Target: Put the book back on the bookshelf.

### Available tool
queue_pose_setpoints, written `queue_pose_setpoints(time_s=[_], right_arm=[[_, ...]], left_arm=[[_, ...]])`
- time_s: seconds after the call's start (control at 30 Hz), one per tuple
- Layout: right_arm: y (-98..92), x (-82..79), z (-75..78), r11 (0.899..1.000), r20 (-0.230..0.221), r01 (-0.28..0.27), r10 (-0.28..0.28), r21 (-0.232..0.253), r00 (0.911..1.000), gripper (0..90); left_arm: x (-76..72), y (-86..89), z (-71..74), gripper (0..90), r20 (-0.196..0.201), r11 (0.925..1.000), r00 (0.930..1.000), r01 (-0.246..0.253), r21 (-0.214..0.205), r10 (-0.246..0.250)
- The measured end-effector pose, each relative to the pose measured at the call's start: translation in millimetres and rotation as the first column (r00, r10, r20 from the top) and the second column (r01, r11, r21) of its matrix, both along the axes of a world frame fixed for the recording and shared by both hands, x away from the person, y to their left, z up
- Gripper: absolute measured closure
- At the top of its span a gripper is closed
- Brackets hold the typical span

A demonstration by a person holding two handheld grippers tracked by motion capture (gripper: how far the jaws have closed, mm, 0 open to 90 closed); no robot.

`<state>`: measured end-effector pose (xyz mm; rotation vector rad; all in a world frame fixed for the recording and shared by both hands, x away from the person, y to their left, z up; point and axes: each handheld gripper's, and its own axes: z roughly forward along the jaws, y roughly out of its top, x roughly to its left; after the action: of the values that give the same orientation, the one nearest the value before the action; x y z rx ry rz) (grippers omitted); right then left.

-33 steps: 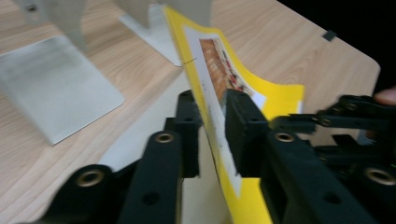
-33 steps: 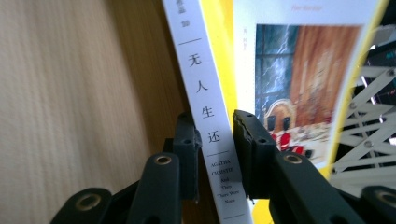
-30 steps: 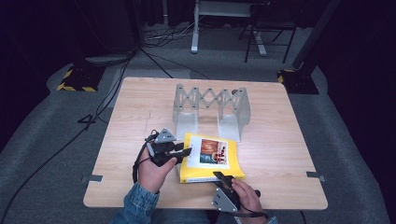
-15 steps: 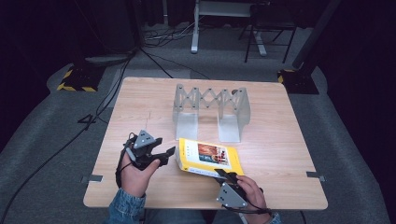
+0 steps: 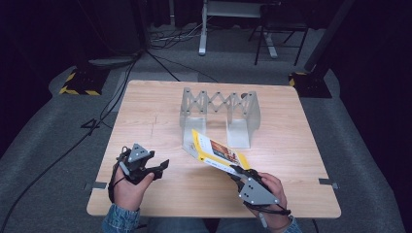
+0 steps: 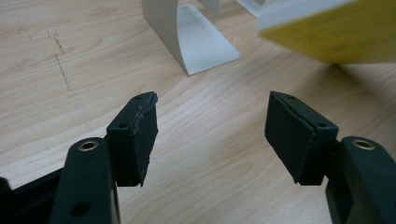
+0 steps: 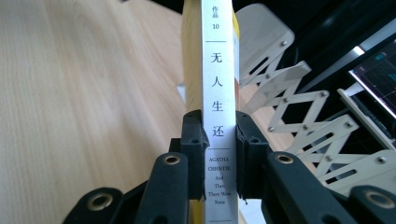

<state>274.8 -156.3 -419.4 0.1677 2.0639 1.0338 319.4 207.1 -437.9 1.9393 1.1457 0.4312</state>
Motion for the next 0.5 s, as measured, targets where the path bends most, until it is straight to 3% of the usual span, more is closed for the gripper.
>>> queue_pose_setpoints(time_s=[0.2, 0.5], right_arm=[[-6.0, 3.8, 10.2, 0.997, -0.018, -0.002, 0.003, 0.074, 0.9998, 76.7], [-12.1, 9.5, 18.6, 0.991, -0.036, 0.023, -0.018, 0.133, 0.9992, 76.6]], left_arm=[[-2.3, 10.5, -11.6, 33.6, -0.027, 0.9995, 0.9994, -0.022, 0.02, 0.023], [0.1, 23.0, -27.4, 33.0, -0.065, 0.9982, 0.9968, -0.044, 0.041, 0.046]])
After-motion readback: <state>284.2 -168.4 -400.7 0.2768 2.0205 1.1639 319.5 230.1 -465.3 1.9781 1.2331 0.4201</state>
